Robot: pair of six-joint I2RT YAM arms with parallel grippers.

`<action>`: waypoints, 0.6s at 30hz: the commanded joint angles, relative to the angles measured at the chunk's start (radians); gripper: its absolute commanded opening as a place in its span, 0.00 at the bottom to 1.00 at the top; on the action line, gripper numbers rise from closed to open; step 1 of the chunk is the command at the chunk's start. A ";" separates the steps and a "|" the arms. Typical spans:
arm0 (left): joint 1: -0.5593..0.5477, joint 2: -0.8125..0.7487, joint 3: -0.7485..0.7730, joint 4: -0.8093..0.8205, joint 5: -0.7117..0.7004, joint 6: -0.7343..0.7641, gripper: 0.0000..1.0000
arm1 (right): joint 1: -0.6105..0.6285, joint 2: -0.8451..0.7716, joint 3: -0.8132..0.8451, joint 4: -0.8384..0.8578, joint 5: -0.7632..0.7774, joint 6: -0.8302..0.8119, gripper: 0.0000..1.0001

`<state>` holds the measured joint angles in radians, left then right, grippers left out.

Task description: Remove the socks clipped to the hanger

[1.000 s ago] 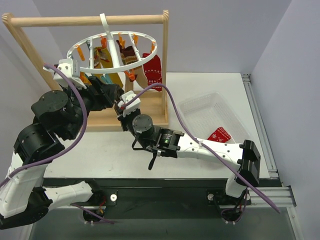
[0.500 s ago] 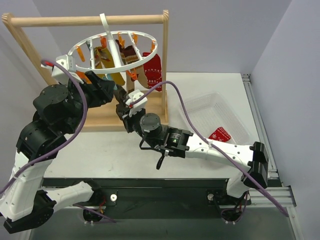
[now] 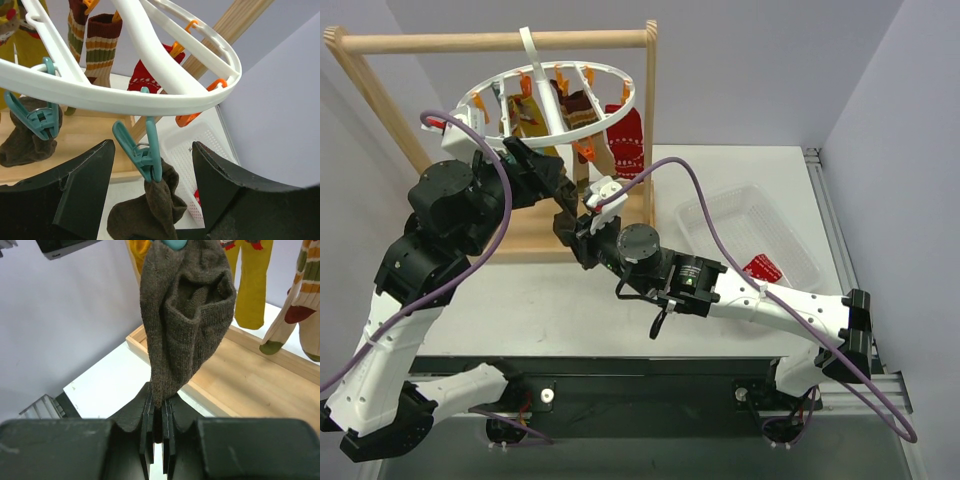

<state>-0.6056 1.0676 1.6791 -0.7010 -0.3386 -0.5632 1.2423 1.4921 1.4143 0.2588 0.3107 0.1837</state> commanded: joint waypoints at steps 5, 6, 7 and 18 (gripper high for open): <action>0.023 -0.017 -0.047 0.120 0.016 0.003 0.73 | -0.007 -0.030 -0.003 0.020 -0.038 0.030 0.00; 0.026 -0.015 -0.053 0.130 0.021 0.005 0.73 | -0.007 -0.035 -0.006 0.022 -0.041 0.030 0.00; 0.030 -0.014 -0.058 0.135 0.026 0.003 0.72 | -0.007 -0.036 -0.006 0.022 -0.041 0.031 0.00; 0.043 -0.001 -0.076 0.184 0.061 0.005 0.29 | -0.006 -0.055 -0.029 0.023 -0.033 0.033 0.00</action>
<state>-0.5694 1.0645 1.6009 -0.6018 -0.3088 -0.5694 1.2423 1.4895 1.3945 0.2501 0.2718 0.2100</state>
